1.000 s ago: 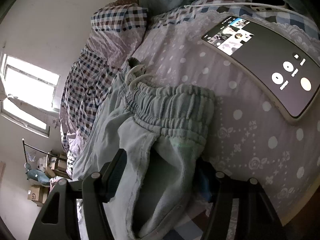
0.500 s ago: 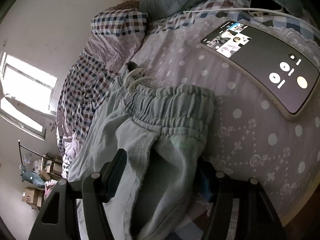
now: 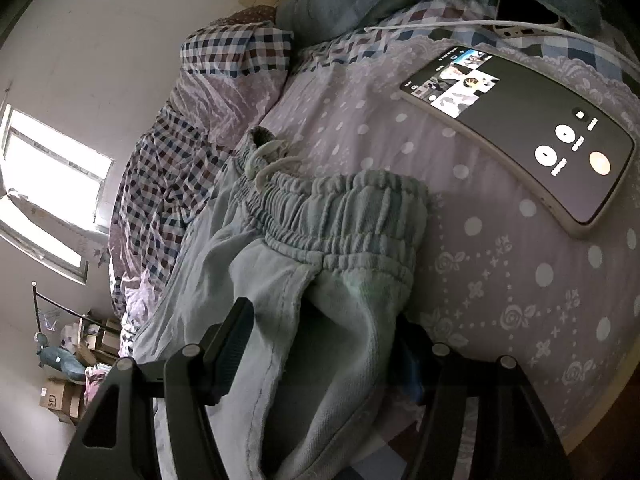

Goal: Fold clothes

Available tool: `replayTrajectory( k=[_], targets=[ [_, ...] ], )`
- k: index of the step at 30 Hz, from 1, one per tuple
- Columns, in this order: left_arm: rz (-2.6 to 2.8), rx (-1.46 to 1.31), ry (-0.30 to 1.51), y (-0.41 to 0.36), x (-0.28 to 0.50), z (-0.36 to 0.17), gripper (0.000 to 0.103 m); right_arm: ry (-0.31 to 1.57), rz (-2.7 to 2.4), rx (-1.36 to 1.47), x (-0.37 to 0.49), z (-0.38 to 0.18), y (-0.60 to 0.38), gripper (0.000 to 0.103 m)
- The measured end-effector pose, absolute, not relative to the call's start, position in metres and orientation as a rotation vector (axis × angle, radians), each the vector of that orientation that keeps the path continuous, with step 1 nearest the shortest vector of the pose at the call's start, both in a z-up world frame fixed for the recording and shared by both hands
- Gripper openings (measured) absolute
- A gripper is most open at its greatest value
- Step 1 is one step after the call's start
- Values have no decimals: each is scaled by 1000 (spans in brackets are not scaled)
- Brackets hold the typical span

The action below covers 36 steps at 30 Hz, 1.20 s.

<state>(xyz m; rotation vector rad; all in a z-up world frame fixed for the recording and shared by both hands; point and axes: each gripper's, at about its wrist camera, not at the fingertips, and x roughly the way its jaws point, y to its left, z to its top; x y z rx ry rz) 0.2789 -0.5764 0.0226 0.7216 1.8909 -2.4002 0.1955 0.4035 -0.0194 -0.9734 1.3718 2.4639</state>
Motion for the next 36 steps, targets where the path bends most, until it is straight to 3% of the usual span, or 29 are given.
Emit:
replayTrajectory(
  k=[6, 15, 18, 19, 22, 28, 30, 32, 33, 34, 36],
  targets=[
    [-2324, 874, 1757, -578, 277, 6, 65, 1378, 2461, -971, 195, -20, 403, 69],
    [-2272, 905, 1772, -571, 288, -26, 65, 1384, 2463, -970, 195, -20, 404, 69],
    [-2319, 821, 1794, -568, 281, -16, 42, 1385, 2467, -969, 195, -20, 404, 69],
    [-2331, 809, 1784, -568, 281, -12, 40, 1386, 2468, -969, 196, -20, 405, 69],
    [-2373, 777, 1773, -565, 279, 1, 37, 1381, 2476, -964, 196, -18, 405, 69],
    [-2309, 1020, 1636, -552, 255, -9, 34, 1363, 2495, -984, 192, -17, 402, 69],
    [-2310, 998, 1614, -551, 253, -4, 11, 1349, 2500, -1008, 189, -17, 401, 69],
    [-2309, 971, 1606, -550, 252, 2, 7, 1332, 2509, -1045, 183, -17, 402, 68],
    [-2307, 957, 1605, -550, 252, 6, 5, 1327, 2510, -1062, 181, -17, 402, 63],
    [-2308, 941, 1604, -551, 252, 11, 4, 1325, 2510, -1077, 180, -17, 403, 42],
    [-2321, 902, 1603, -553, 250, 24, 3, 1319, 2509, -1101, 178, -15, 404, 12]
  ],
)
